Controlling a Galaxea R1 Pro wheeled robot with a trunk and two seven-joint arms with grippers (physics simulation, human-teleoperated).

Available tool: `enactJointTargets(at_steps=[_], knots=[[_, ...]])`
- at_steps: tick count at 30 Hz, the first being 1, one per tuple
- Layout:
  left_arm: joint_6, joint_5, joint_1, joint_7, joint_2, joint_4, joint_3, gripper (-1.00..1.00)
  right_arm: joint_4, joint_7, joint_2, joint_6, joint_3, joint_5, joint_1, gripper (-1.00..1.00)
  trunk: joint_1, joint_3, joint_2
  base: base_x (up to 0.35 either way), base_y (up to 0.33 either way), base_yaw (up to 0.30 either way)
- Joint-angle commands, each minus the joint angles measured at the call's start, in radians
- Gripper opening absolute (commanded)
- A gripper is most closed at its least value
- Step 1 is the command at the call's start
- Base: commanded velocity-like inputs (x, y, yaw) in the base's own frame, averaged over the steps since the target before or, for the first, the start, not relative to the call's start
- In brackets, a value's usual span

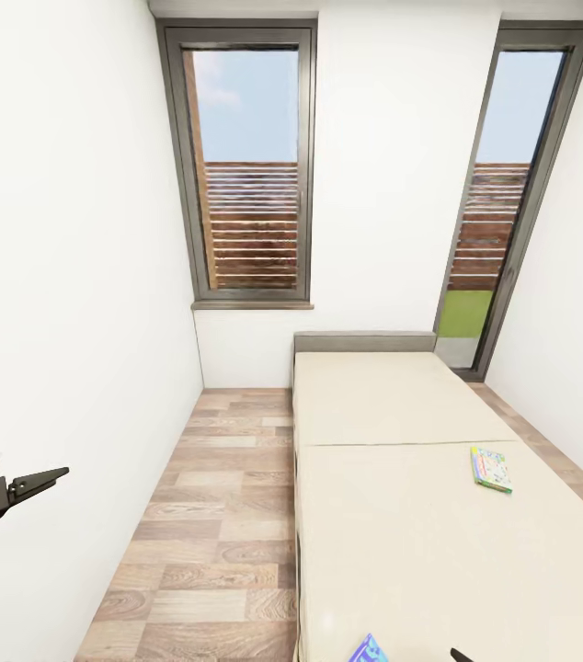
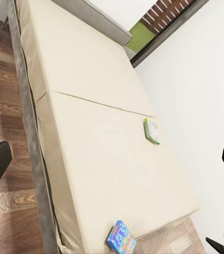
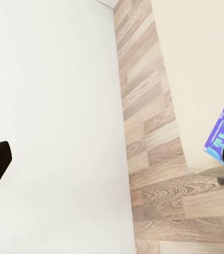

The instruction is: Put all the toys in the child's room - the three board games (two on the bed and one on the table), the two jigsaw puzzles on the table, and the tennis ball on the table - inside the toy box on the table in the child's room.

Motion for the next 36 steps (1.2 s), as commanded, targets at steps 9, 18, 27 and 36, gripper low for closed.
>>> enactJointTargets(at_steps=[9,18,27,36], knots=[[0.01,-0.011,-0.001,-0.009,-0.002,-0.001,0.001,1.0,0.001,0.002,0.005,0.008,0.0,-0.004,-0.001,1.0,0.0,-0.001,-0.001,-0.002,0.0,0.0],[0.01,-0.012,-0.001,-0.009,-0.002,-0.001,0.0,1.0,0.001,0.001,0.007,0.009,0.001,-0.004,-0.001,1.0,0.0,-0.001,-0.001,0.0,0.0,0.0],[0.01,-0.012,-0.001,-0.009,-0.002,-0.001,0.0,1.0,0.001,0.002,0.007,0.009,0.001,-0.004,-0.001,1.0,0.0,-0.001,-0.001,0.0,0.0,0.0],[0.01,-0.012,-0.001,-0.009,-0.002,-0.001,0.0,1.0,0.001,-0.001,0.007,0.01,0.002,-0.007,-0.001,1.0,0.0,-0.001,-0.001,0.0,0.0,0.0]])
